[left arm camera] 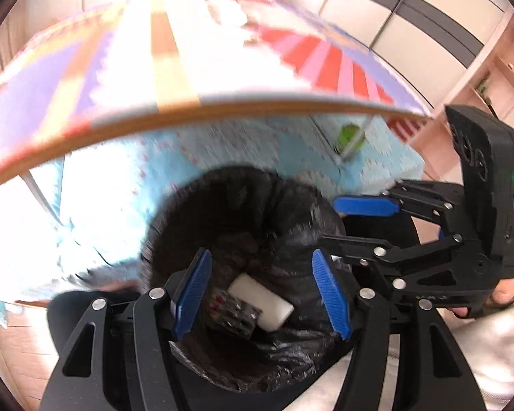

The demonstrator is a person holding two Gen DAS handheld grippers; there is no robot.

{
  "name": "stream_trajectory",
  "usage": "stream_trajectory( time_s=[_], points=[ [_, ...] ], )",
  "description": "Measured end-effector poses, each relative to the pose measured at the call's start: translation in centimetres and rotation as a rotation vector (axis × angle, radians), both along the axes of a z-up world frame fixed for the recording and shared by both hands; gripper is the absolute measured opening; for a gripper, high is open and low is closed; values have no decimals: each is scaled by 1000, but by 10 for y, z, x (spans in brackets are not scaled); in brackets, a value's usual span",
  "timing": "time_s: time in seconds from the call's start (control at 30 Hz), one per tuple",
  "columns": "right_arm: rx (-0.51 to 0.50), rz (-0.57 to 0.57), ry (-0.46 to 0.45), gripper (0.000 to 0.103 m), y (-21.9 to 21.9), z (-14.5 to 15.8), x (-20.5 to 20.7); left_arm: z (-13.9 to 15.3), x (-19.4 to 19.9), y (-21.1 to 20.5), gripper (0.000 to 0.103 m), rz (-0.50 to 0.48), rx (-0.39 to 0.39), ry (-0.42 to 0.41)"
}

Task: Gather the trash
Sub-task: 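Open both tools to drop the items into the bag, then raise both tools back over the table toward the white holder and label strip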

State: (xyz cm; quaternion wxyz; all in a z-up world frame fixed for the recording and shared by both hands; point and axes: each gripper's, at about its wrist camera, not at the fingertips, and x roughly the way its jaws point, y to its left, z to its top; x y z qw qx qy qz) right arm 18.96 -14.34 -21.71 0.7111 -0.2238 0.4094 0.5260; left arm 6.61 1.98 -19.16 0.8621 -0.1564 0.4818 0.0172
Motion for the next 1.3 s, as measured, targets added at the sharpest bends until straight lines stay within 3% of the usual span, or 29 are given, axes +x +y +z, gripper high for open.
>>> stream_trajectory(
  time_s=[0.33, 0.57, 0.83, 1.3],
  points=[
    [109, -7, -82, 48, -2, 54, 11, 62, 12, 8, 59, 5, 27, -143],
    [152, -49, -147, 48, 3, 83, 32, 81, 36, 12, 59, 15, 74, -195],
    [192, -72, -176, 48, 14, 108, 62, 82, 70, 23, 59, 39, 85, -208],
    [236, -124, -128, 48, 49, 125, 125, 65, 140, 39, 59, 94, 108, -193]
  ],
)
